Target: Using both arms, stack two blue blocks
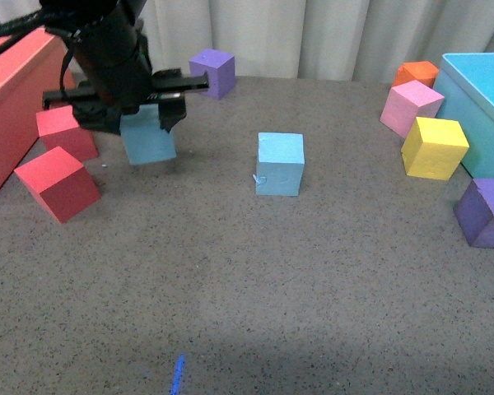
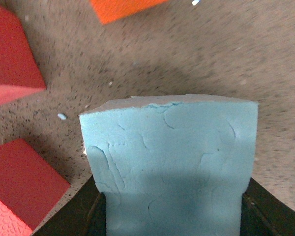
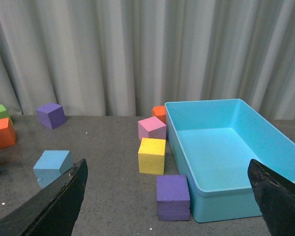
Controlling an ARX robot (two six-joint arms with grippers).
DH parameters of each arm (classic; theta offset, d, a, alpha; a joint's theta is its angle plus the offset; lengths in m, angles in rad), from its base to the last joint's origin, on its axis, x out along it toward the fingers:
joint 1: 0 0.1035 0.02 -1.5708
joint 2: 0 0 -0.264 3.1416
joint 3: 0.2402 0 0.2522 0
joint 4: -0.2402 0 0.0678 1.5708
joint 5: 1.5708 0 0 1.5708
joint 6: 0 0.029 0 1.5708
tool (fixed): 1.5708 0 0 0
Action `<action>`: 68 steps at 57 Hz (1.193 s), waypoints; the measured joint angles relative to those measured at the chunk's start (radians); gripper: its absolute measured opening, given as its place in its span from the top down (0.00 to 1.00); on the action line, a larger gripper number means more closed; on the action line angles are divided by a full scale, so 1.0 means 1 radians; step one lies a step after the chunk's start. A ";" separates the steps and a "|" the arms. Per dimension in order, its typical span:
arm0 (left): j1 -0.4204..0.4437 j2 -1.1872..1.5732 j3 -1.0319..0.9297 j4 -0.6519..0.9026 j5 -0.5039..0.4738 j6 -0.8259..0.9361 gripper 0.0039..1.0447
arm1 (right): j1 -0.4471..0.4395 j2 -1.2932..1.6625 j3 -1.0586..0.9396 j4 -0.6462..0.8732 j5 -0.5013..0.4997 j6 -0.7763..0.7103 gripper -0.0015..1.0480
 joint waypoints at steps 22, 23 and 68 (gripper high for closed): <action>-0.184 -0.079 0.029 -0.030 -0.010 -0.047 0.55 | 0.000 0.000 0.000 0.000 0.000 0.000 0.09; -0.193 -0.077 0.036 -0.039 -0.012 -0.052 0.55 | 0.000 0.000 0.000 0.000 0.000 0.000 0.09; -0.330 0.078 0.251 -0.137 -0.069 -0.042 0.55 | 0.000 0.000 0.000 0.000 0.000 0.000 0.09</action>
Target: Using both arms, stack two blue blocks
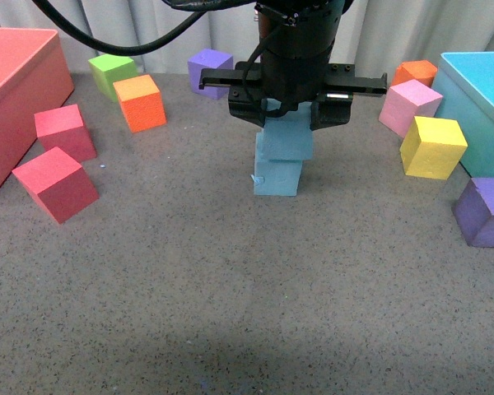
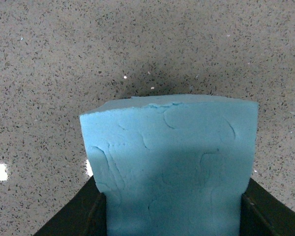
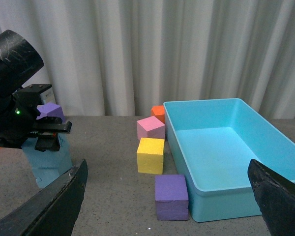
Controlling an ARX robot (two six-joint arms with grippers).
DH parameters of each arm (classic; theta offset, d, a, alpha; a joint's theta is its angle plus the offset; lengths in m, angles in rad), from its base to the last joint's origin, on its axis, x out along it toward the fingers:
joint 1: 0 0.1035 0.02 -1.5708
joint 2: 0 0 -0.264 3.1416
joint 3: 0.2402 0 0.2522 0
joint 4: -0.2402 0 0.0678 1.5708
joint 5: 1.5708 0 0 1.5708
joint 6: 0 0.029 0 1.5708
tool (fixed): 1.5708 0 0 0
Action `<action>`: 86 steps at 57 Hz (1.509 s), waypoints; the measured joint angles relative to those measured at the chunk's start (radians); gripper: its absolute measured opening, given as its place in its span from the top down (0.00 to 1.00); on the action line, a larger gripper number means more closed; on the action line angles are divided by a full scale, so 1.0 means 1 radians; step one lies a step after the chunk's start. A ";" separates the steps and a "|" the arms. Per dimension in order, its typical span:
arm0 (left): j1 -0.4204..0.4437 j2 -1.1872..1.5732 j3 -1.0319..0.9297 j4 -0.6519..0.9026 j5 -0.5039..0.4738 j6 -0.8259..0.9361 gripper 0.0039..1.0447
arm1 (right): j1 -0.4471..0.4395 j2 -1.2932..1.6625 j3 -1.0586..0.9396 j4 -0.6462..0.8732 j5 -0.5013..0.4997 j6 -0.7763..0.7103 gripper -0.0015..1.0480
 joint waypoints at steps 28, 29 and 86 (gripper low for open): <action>0.000 0.024 0.017 -0.006 -0.008 0.016 0.39 | 0.000 0.000 0.000 0.000 0.000 0.000 0.09; 0.000 0.024 0.017 -0.006 -0.009 0.017 0.35 | 0.000 0.000 0.000 0.000 0.000 0.000 0.09; 0.211 -0.640 -1.213 1.648 -0.137 0.391 0.76 | 0.000 0.000 0.000 0.000 0.000 0.000 0.09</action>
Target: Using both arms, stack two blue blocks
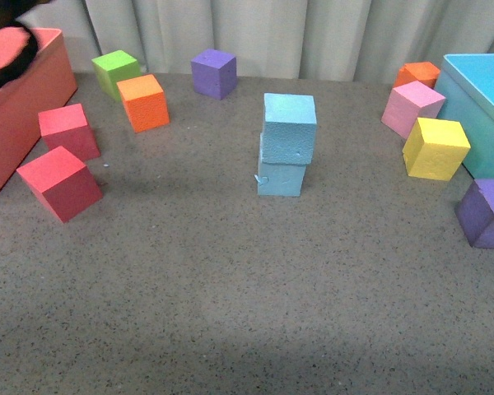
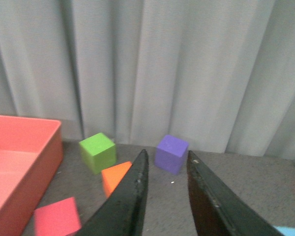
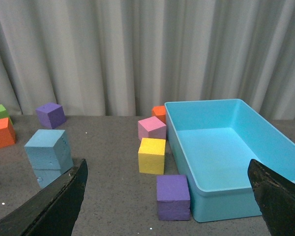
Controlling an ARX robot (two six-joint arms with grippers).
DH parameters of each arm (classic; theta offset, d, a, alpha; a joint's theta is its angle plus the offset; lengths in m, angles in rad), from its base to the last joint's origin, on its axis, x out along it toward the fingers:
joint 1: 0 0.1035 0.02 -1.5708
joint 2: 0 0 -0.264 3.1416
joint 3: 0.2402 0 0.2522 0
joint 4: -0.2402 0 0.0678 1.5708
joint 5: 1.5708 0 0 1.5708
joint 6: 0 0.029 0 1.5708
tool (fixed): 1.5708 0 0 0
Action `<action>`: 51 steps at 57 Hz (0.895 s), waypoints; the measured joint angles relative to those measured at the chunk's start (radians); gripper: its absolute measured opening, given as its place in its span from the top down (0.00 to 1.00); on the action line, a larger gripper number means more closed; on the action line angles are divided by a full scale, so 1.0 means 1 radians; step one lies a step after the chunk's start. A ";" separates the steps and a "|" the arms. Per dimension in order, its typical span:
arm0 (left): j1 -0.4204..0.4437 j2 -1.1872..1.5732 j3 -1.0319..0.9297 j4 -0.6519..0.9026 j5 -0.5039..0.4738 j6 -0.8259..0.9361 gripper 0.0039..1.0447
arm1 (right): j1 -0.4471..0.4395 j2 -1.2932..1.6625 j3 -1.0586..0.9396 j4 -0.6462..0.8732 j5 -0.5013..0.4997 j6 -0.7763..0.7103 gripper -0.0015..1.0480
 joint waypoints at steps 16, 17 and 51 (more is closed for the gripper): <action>0.127 -0.235 -0.352 0.060 0.150 0.015 0.97 | 0.000 0.000 0.000 0.000 0.000 0.000 0.09; 0.138 -0.262 -0.371 0.057 0.158 0.016 0.97 | 0.000 0.000 0.000 0.000 0.000 0.000 0.09; 0.338 -0.808 -0.615 -0.258 0.365 0.017 0.97 | 0.000 0.000 0.000 0.000 0.000 0.000 0.09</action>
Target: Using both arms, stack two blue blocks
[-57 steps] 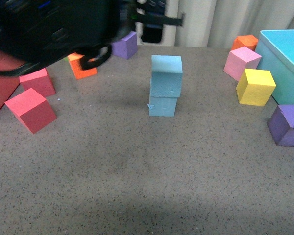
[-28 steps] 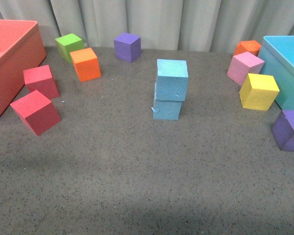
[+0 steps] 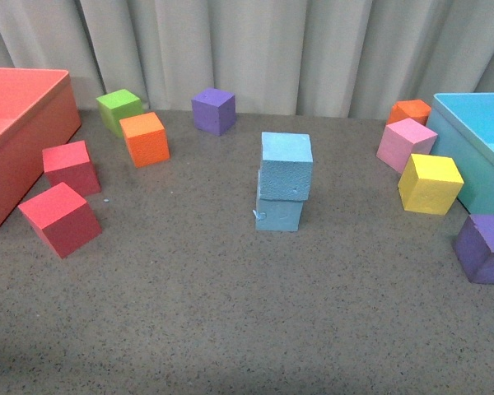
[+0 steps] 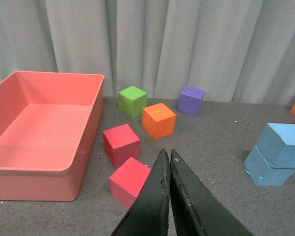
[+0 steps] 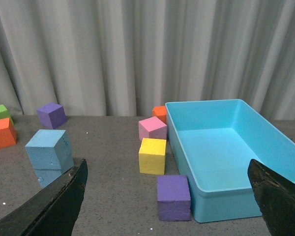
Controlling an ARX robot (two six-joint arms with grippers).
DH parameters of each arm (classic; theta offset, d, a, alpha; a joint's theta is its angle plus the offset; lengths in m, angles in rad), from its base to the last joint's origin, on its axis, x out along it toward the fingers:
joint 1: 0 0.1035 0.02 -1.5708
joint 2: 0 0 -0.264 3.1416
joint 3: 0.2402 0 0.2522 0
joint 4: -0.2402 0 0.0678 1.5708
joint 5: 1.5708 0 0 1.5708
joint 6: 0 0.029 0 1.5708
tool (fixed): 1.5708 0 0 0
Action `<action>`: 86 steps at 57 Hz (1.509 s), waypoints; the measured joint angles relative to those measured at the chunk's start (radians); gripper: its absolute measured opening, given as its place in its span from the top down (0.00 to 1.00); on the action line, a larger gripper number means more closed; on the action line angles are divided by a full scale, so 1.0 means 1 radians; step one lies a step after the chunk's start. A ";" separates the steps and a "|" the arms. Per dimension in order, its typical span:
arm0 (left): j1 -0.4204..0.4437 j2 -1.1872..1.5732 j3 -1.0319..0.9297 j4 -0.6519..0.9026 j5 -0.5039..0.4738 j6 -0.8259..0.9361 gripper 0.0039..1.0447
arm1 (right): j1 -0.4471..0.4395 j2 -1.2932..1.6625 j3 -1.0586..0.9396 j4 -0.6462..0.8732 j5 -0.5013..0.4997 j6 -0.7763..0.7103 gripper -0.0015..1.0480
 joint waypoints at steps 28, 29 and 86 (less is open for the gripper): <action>0.032 -0.355 -0.021 -0.307 0.013 0.000 0.97 | 0.000 0.000 0.000 0.000 0.000 0.000 0.09; 0.032 -0.368 -0.021 -0.319 0.013 0.000 0.97 | 0.000 0.000 0.000 0.000 0.000 0.000 0.09; 0.032 -0.902 -0.021 -0.848 0.014 0.000 0.97 | 0.000 0.000 0.000 0.000 0.000 0.000 0.09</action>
